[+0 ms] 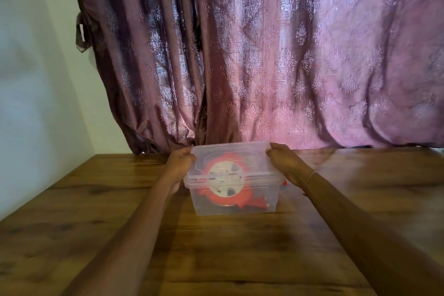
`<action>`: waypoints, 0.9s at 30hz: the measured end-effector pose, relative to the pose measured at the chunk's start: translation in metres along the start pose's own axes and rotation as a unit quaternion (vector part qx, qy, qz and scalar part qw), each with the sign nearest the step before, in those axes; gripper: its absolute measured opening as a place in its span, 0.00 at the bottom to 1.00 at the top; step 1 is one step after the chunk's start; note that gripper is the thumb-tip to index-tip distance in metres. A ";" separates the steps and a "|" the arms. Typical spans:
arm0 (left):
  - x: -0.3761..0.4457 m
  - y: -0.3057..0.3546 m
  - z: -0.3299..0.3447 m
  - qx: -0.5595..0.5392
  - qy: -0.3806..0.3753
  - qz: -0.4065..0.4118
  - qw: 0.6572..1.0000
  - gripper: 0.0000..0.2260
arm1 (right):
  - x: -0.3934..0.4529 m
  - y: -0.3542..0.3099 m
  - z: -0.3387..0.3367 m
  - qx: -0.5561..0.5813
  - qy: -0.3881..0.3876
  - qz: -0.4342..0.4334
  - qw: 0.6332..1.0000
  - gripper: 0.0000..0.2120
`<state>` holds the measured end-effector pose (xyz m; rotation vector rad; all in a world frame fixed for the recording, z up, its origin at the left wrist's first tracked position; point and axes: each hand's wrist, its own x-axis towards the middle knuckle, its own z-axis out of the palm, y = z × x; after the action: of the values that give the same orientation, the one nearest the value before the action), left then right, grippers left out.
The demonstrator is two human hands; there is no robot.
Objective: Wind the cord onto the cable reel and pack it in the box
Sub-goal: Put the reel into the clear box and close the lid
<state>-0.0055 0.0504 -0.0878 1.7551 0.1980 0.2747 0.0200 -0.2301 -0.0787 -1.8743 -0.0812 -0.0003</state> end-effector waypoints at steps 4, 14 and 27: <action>0.006 -0.008 -0.001 -0.035 -0.003 -0.022 0.999 0.12 | -0.001 0.000 0.002 -0.017 0.003 0.000 1.000 0.17; 0.005 -0.021 -0.003 -0.054 -0.036 -0.031 0.997 0.15 | -0.008 0.008 0.001 -0.098 0.001 -0.012 0.995 0.14; 0.006 -0.023 -0.006 0.008 -0.033 -0.082 0.996 0.11 | -0.009 0.003 -0.010 -0.023 -0.084 0.106 0.991 0.11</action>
<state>-0.0012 0.0626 -0.1085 1.7498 0.2958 0.0954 0.0118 -0.2409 -0.0794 -1.9180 0.0028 0.3047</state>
